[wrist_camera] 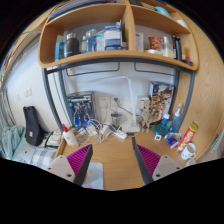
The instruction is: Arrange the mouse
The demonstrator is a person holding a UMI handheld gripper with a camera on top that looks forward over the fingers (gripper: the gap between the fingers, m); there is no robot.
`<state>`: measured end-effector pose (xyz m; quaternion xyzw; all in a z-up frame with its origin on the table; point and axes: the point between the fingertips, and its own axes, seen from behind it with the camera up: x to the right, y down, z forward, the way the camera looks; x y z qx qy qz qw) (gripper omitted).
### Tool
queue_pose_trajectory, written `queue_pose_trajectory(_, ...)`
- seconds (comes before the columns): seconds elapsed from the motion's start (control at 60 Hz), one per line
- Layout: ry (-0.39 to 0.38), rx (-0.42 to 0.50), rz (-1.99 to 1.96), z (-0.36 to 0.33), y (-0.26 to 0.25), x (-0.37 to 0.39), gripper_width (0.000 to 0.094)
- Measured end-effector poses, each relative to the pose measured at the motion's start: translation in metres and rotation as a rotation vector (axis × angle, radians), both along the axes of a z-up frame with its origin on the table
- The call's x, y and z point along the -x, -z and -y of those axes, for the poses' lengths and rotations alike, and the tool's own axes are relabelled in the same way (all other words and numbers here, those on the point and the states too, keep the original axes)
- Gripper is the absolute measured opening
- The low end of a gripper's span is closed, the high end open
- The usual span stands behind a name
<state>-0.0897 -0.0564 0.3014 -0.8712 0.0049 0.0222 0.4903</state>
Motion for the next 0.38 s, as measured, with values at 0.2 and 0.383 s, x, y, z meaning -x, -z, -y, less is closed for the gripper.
queue_pose_trajectory(0.2, 0.027, -0.011, 0.011, 0.019, -0.011, -0.068, 0.0837)
queue_pose_trajectory(0.383, 0.023, -0.001, 0.0, 0.033, -0.005, -0.103, 0.0837)
